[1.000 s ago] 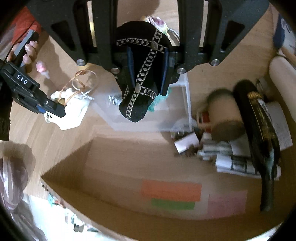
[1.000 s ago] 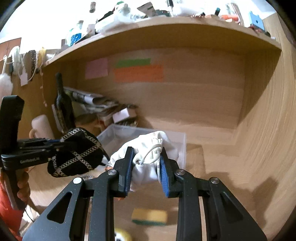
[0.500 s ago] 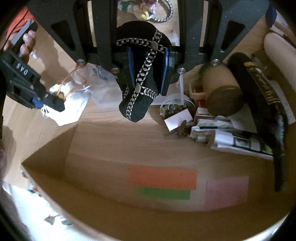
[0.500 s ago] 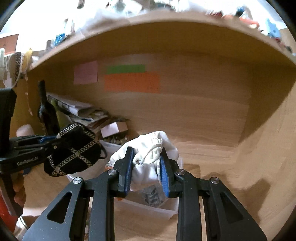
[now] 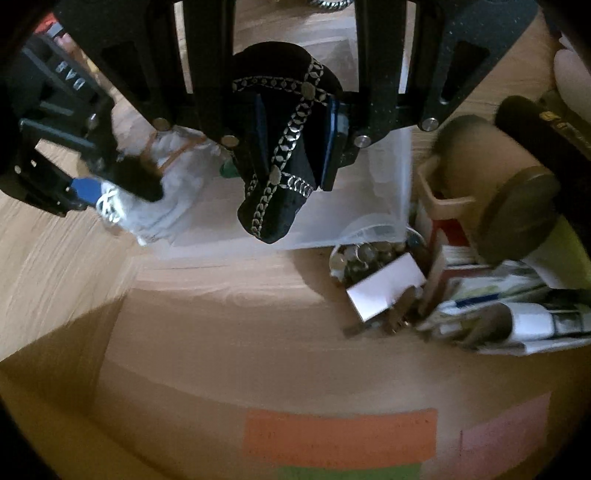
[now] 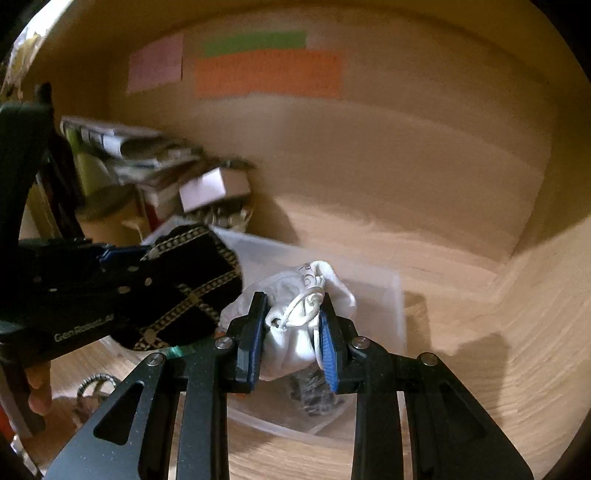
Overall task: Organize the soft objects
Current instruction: 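Carry beanie and pouch into the clear box and open both grippers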
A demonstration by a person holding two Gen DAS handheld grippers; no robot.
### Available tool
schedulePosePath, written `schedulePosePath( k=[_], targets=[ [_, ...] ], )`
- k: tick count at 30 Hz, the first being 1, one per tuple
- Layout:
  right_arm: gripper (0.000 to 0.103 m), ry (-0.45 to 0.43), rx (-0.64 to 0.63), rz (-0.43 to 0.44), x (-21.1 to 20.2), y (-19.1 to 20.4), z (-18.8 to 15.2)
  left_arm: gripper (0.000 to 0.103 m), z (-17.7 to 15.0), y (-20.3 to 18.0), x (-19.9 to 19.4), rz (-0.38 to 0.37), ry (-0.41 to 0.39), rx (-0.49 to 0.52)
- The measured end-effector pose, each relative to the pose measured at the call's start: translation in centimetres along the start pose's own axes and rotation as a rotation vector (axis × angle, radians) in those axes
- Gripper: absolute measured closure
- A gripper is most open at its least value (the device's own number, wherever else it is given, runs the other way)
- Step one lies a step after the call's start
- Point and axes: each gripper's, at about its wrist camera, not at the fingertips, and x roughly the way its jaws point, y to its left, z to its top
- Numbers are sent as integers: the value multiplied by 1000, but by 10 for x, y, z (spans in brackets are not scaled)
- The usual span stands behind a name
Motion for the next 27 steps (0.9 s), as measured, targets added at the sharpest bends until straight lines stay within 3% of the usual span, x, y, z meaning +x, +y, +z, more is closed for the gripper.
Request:
schedulePosePath(
  k=[9, 14, 19, 23, 27],
  targets=[
    [78, 105, -32, 33, 23, 3, -4, 78, -6, -7, 19, 23, 54, 36],
    [75, 115, -57, 28, 21, 6, -6, 67, -5, -9, 14, 21, 55, 43],
    [60, 102, -71, 19, 15, 7, -7, 52, -2, -6, 5, 13, 36, 47],
    [57, 66, -85, 5, 1, 10, -6, 46, -2, -4, -16, -6, 5, 32],
    [43, 7, -78, 6, -22, 11, -5, 35, -2, -3, -43, -6, -52, 36]
  ],
)
